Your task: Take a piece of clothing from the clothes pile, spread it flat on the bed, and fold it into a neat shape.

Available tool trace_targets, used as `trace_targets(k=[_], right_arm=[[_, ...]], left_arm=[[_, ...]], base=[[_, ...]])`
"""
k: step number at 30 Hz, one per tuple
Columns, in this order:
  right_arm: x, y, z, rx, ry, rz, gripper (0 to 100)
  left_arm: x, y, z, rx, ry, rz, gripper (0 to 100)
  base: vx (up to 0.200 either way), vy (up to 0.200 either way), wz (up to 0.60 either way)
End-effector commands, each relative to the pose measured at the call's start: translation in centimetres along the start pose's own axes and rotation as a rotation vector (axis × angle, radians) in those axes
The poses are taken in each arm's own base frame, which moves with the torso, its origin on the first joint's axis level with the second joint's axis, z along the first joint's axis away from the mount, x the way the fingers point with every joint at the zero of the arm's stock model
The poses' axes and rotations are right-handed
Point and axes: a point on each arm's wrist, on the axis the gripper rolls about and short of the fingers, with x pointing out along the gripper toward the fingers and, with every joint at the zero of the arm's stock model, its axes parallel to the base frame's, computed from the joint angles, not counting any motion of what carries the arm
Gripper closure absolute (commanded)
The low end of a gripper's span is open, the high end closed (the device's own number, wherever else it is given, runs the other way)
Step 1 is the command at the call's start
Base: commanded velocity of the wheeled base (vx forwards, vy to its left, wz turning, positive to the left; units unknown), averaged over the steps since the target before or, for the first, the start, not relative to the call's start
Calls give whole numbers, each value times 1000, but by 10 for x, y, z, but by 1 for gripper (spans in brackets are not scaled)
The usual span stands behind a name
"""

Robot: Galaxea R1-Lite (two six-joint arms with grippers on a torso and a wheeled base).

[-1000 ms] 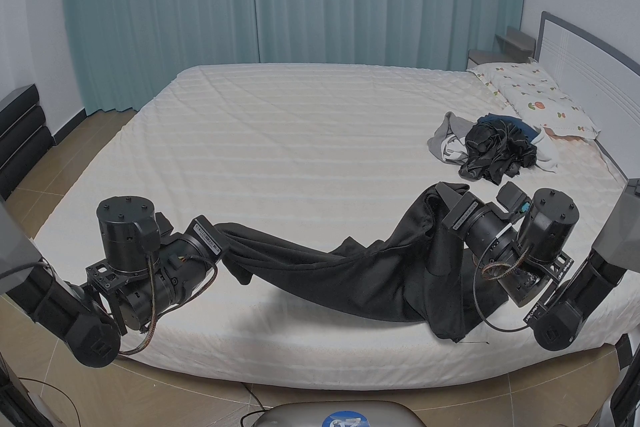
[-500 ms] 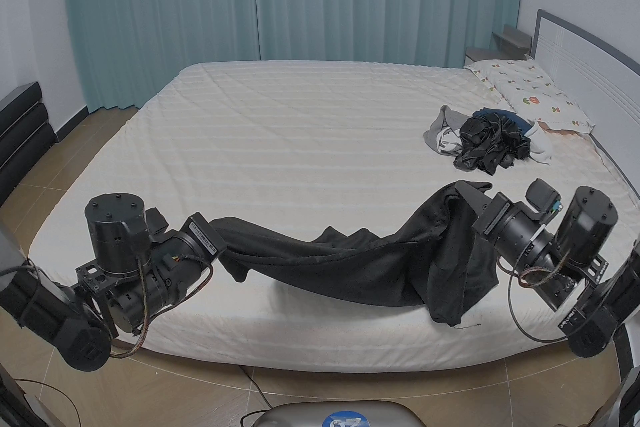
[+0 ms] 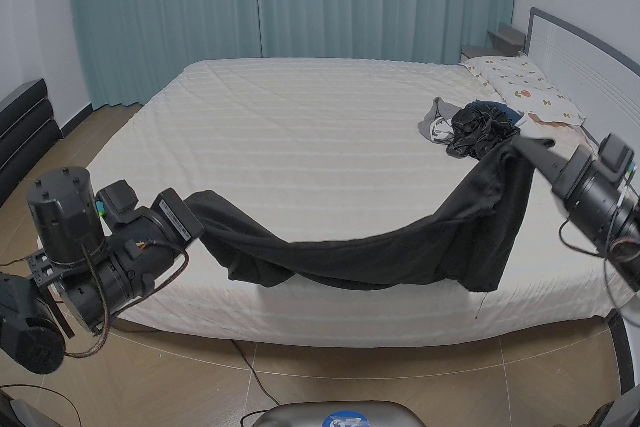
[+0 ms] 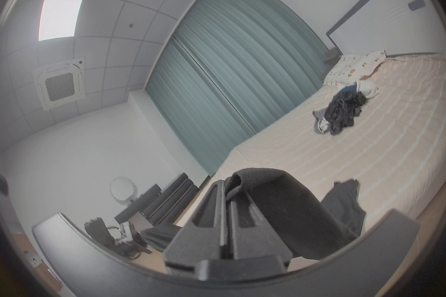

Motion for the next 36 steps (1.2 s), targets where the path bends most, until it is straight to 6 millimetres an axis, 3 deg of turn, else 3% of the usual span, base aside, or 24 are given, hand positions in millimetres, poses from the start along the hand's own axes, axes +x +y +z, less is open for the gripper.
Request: trace_targets(k=[1, 2, 3, 6, 8, 14, 18, 19, 22, 24, 29, 36], right_arm=[[-37, 65, 108, 10, -235, 151, 100], [-36, 66, 111, 7, -237, 151, 100], [-24, 71, 124, -4, -242, 163, 100], [0, 72, 136, -23, -251, 148, 100], [33, 59, 140, -43, -233, 88, 100], [97, 22, 124, -61, -166, 2, 100], [120, 12, 125, -69, -192, -16, 100], [135, 2, 128, -75, -211, -30, 100], [156, -14, 120, -77, -197, -54, 100], [159, -17, 119, -79, -196, -58, 100], [189, -50, 109, -155, -209, -85, 100], [210, -68, 96, -179, -211, -102, 100]], left_arm=[[-34, -54, 57, -6, -128, -94, 100], [-34, -55, 58, -6, -130, -94, 100], [-29, -57, 66, -10, -153, -85, 100], [-16, -59, 70, -12, -160, -70, 100], [0, -54, 70, -8, -151, -31, 100], [45, -36, 53, -54, -70, 57, 100], [67, -22, 49, -64, -51, 106, 100], [85, -12, 51, -69, -53, 137, 100], [109, 1, 51, -97, -52, 167, 100], [111, 2, 51, -103, -51, 168, 100], [143, 20, 45, -132, -4, 181, 100], [173, 39, 49, -140, -5, 195, 100]], base=[[0, 0, 0], [0, 0, 0], [0, 0, 0], [0, 0, 0], [0, 0, 0], [0, 0, 0], [50, 0, 0], [200, 0, 0], [200, 0, 0], [200, 0, 0], [200, 0, 0], [200, 0, 0]])
